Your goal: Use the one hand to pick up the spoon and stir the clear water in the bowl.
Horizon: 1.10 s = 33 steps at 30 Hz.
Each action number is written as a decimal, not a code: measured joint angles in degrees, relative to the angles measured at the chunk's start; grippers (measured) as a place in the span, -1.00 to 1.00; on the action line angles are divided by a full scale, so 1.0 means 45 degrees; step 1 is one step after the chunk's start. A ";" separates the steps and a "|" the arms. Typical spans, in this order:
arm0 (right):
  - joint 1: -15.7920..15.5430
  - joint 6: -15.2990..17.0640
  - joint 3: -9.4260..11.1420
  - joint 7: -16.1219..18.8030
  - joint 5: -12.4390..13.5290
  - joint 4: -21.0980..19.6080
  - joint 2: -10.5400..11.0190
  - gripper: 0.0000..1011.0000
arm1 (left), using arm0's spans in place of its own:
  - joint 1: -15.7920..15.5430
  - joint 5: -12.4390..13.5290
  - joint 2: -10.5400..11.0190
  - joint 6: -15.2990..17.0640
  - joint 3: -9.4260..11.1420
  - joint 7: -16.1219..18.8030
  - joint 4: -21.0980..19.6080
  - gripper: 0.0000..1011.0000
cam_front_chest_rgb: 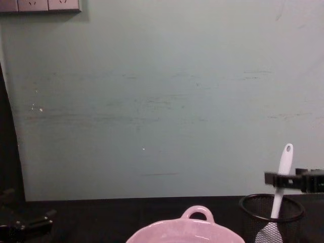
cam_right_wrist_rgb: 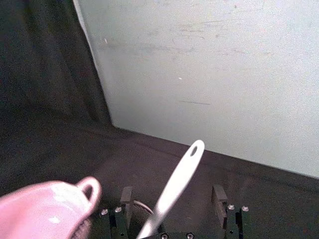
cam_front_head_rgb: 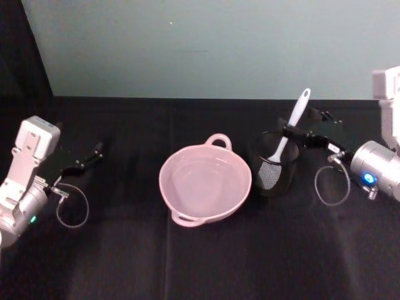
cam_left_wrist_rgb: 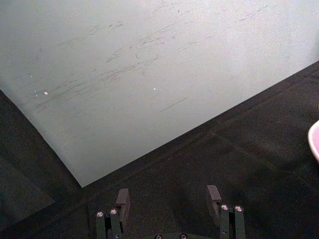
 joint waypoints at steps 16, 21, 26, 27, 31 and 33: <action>-0.2541 -0.1077 0.0963 -0.2521 -0.2279 -0.3324 0.1700 0.98 | 0.0000 0.0000 -0.0001 0.0001 0.0000 0.0000 0.0000 1.00; -0.3483 -0.1454 0.1667 -0.2773 -0.2096 -0.3939 0.1953 0.98 | 0.0000 -0.0001 0.0000 0.0000 0.0000 0.0000 0.0000 1.00; -0.3795 -0.1945 0.1907 -0.2951 -0.2399 -0.3828 0.1910 0.98 | 0.0001 0.0000 0.0000 0.0000 0.0000 0.0000 0.0000 1.00; -0.3819 -0.2178 0.1952 -0.3031 -0.2599 -0.3720 0.1852 0.98 | 0.0000 0.0000 0.0000 0.0000 -0.0001 -0.0001 0.0000 1.00; -0.3817 -0.2562 0.2022 -0.3094 -0.2832 -0.3507 0.1717 0.98 | 0.0001 -0.0001 0.0000 0.0000 0.0000 0.0000 0.0000 1.00; -0.3816 -0.2539 0.2020 -0.3094 -0.2825 -0.3519 0.1724 0.98 | 0.0000 -0.0001 0.0000 0.0000 -0.0001 0.0000 0.0000 1.00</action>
